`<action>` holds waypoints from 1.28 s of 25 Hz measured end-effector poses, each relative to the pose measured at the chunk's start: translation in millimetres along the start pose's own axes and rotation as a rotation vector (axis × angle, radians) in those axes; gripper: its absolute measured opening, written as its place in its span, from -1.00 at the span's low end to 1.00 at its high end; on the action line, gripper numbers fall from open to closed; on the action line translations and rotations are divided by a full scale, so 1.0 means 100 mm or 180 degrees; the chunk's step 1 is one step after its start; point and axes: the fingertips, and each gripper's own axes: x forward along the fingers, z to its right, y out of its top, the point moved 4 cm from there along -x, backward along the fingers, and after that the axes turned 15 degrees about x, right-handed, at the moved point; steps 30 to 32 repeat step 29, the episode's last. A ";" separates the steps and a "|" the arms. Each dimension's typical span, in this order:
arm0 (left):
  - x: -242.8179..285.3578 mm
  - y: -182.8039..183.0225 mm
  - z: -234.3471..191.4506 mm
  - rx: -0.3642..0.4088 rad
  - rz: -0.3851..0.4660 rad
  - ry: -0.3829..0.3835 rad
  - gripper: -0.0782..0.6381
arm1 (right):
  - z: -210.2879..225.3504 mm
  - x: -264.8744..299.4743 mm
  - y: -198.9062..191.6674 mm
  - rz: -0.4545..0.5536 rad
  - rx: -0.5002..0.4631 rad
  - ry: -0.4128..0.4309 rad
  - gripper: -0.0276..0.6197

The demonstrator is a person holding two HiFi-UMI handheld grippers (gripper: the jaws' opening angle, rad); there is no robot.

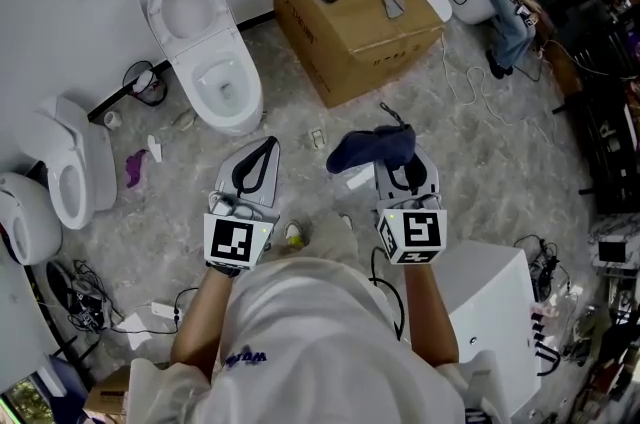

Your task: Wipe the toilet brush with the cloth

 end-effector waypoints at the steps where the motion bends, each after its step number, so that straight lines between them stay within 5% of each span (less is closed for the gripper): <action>1: -0.01 0.00 0.00 0.0003 0.0002 0.0001 -0.78 | -0.01 0.01 0.00 0.0004 -0.0009 -0.0002 -0.43; 32: 0.01 -0.10 0.04 -0.0066 -0.0003 -0.0065 -0.78 | -0.15 0.01 0.03 -0.0023 -0.0070 0.0092 -0.43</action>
